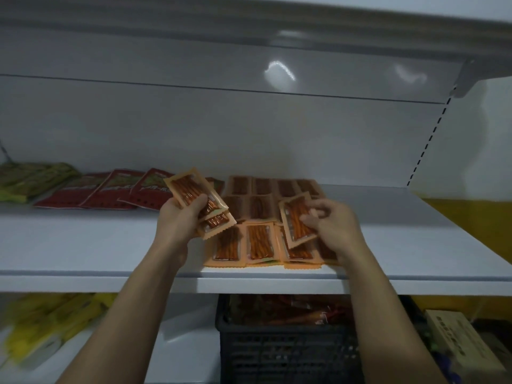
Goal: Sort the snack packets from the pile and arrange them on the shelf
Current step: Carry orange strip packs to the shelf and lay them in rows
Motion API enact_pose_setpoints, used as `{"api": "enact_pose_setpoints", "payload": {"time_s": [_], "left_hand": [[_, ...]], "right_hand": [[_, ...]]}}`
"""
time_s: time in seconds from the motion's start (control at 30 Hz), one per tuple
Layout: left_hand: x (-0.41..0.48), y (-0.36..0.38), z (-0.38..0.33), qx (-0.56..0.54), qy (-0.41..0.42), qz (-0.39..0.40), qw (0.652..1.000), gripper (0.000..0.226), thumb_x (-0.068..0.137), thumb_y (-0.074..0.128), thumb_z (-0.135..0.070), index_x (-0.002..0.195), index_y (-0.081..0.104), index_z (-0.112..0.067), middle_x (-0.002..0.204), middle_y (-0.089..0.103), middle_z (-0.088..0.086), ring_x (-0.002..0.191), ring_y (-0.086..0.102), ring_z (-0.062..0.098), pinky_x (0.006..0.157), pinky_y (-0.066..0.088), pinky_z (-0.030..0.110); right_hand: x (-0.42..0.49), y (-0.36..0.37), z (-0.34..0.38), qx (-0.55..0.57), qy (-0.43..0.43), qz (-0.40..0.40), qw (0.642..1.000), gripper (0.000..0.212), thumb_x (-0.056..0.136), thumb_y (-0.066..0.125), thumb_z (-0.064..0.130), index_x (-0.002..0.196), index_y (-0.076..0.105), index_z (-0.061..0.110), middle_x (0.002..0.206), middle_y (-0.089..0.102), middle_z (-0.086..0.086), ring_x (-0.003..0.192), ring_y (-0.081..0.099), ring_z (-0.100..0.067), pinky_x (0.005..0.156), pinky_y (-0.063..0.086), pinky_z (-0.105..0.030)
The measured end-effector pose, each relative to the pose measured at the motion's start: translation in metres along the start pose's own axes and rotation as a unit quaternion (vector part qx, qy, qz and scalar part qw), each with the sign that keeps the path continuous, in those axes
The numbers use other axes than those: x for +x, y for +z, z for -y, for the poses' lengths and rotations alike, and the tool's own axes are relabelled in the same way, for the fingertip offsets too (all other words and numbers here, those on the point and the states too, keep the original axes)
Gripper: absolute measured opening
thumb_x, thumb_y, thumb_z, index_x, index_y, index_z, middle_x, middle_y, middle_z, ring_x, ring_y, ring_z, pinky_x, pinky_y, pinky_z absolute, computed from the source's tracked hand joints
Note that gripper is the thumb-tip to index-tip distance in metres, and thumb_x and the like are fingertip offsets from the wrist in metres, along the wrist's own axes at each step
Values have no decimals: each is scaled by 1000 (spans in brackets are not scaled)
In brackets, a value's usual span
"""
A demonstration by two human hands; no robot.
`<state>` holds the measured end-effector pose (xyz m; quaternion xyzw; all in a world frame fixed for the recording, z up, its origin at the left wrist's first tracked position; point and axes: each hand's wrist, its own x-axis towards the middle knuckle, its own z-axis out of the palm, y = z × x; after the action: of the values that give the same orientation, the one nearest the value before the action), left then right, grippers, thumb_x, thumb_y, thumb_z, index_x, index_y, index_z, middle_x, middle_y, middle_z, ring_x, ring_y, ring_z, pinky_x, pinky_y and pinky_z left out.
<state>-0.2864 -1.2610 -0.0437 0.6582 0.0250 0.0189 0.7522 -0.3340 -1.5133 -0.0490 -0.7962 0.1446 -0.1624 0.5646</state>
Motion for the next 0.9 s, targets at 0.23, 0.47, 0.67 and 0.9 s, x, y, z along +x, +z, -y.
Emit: {"api": "enact_pose_setpoints", "payload": {"time_s": [0.23, 0.47, 0.67, 0.9], "left_hand": [[2, -1, 15, 43, -24, 56, 997, 19, 93, 66, -23, 110, 65, -14, 97, 75, 1, 88, 73, 17, 82, 57, 40], [-4, -3, 14, 51, -33, 120, 991, 18, 89, 71, -22, 105, 65, -16, 87, 76, -3, 75, 74, 9, 61, 55, 25], [-7, -5, 10, 40, -39, 154, 986, 26, 83, 77, -25, 104, 67, -15, 90, 77, -1, 79, 74, 13, 64, 57, 25], [1, -11, -2, -12, -95, 234, 968, 20, 98, 58, -22, 113, 66, -11, 96, 76, 8, 87, 74, 21, 69, 57, 32]], "right_hand": [[-25, 15, -9, -122, 27, -14, 992, 35, 91, 67, 13, 126, 64, 19, 118, 64, -1, 100, 64, -16, 76, 53, -22], [-29, 29, -9, -328, -1, -86, 941, 29, 88, 71, 23, 117, 69, 24, 128, 58, -4, 117, 53, -22, 100, 47, -36], [-56, 66, 37, -84, -76, 32, 993, 55, 86, 71, 35, 138, 50, 36, 119, 61, 9, 101, 63, -8, 78, 52, -21], [-45, 96, 53, -39, -78, -2, 996, 32, 87, 73, 22, 116, 67, 33, 101, 71, 7, 88, 71, -10, 80, 60, -37]]}}
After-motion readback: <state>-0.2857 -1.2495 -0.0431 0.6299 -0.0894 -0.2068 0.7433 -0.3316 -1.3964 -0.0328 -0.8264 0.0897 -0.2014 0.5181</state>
